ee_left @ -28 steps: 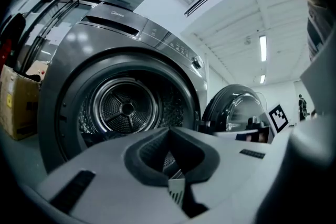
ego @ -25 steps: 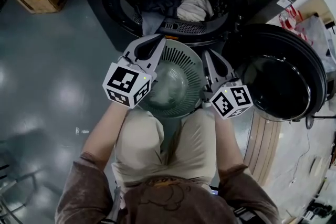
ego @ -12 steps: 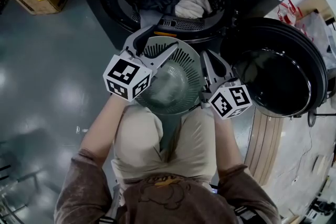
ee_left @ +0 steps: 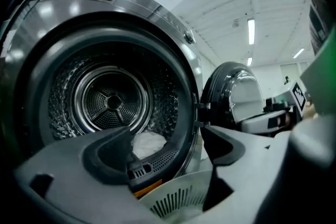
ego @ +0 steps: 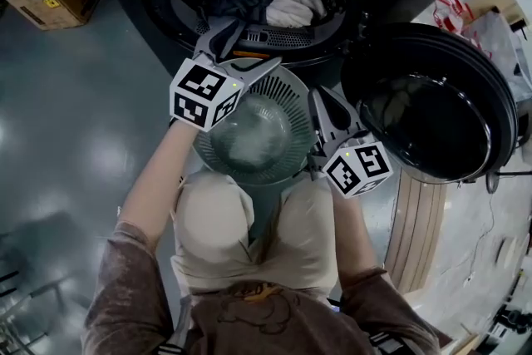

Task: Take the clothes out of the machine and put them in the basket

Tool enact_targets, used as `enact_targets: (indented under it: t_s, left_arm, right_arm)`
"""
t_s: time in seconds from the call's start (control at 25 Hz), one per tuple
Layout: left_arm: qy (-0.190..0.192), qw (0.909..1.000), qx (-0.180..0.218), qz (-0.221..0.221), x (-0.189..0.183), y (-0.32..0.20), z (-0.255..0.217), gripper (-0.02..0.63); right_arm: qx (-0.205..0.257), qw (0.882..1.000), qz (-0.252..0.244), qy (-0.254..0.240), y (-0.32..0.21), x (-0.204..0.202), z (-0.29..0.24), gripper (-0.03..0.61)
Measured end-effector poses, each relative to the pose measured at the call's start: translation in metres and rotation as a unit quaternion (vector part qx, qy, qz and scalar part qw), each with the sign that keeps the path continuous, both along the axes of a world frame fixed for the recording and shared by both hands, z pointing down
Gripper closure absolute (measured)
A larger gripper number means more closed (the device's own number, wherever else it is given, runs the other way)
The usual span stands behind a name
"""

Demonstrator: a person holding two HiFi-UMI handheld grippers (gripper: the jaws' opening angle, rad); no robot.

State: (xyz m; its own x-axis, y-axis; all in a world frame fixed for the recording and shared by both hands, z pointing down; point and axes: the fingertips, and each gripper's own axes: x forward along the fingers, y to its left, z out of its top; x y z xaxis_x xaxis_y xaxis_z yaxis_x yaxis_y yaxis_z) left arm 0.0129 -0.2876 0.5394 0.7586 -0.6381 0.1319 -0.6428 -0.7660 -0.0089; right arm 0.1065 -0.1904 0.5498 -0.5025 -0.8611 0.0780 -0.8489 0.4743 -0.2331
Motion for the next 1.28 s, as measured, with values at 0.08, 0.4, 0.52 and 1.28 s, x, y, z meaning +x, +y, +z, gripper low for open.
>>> enact_targets:
  t_s: [0.08,0.4,0.52,1.28]
  left_arm:
    - [-0.027,0.9995,0.010,0.010,0.011,-0.013,0.006,0.186]
    - [-0.104,0.9932,0.035,0.039,0.058,-0.074,0.032,0.185]
    - [-0.137,0.9889,0.029,0.049,0.073,-0.094,0.051,0.183]
    - [-0.277,0.9562,-0.034,0.087,0.118,-0.190,0.134,0.188]
  right_arm:
    - [-0.003,1.000,0.003,-0.002,0.000,0.000,0.003,0.580]
    - [-0.017,0.999,0.021,-0.018,0.001,0.004,0.011,0.580]
    - [-0.021,0.999,0.025,-0.018,0.003,0.004,0.013,0.580]
    - [-0.042,0.997,0.056,-0.033,0.001,0.013,0.031,0.580]
